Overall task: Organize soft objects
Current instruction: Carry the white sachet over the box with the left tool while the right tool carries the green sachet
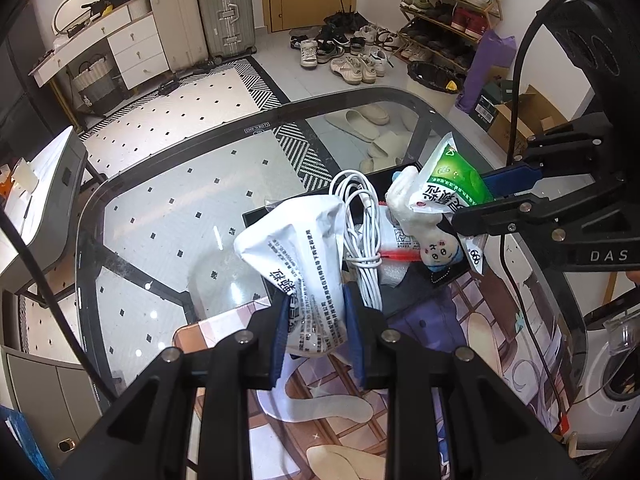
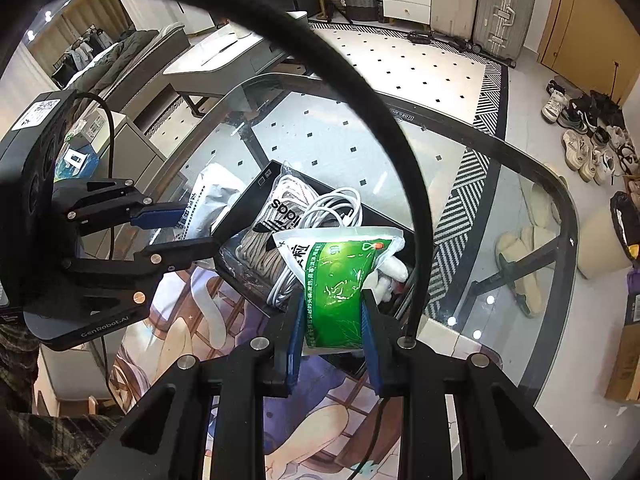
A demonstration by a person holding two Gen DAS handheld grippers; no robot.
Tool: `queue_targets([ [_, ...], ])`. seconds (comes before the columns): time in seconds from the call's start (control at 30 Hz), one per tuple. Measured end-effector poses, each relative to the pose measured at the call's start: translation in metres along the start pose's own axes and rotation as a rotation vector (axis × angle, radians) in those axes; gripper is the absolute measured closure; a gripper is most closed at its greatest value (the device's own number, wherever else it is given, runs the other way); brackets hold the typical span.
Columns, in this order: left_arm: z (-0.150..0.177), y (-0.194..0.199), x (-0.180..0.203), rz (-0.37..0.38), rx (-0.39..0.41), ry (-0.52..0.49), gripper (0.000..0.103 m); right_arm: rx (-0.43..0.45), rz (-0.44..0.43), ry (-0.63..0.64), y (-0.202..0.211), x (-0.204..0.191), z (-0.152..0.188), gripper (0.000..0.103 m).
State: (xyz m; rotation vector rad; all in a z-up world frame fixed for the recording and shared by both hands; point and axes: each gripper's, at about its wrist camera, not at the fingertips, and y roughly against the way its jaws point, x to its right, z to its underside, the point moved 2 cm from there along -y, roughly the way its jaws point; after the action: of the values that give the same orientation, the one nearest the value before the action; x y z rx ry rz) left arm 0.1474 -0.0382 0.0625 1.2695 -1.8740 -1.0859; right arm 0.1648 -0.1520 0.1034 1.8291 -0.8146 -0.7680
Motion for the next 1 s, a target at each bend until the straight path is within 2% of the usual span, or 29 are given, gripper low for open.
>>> queue_targets([
  [0.33,-0.006,-0.016,0.0,0.012,-0.01,0.015,0.079,-0.002,-0.014,0.014,-0.012,-0.01,-0.011,0.077],
  [1.0,-0.004,-0.049,0.006,0.034,-0.063,0.019,0.079,-0.069,-0.012,0.01,-0.056,-0.01,-0.016,0.077],
])
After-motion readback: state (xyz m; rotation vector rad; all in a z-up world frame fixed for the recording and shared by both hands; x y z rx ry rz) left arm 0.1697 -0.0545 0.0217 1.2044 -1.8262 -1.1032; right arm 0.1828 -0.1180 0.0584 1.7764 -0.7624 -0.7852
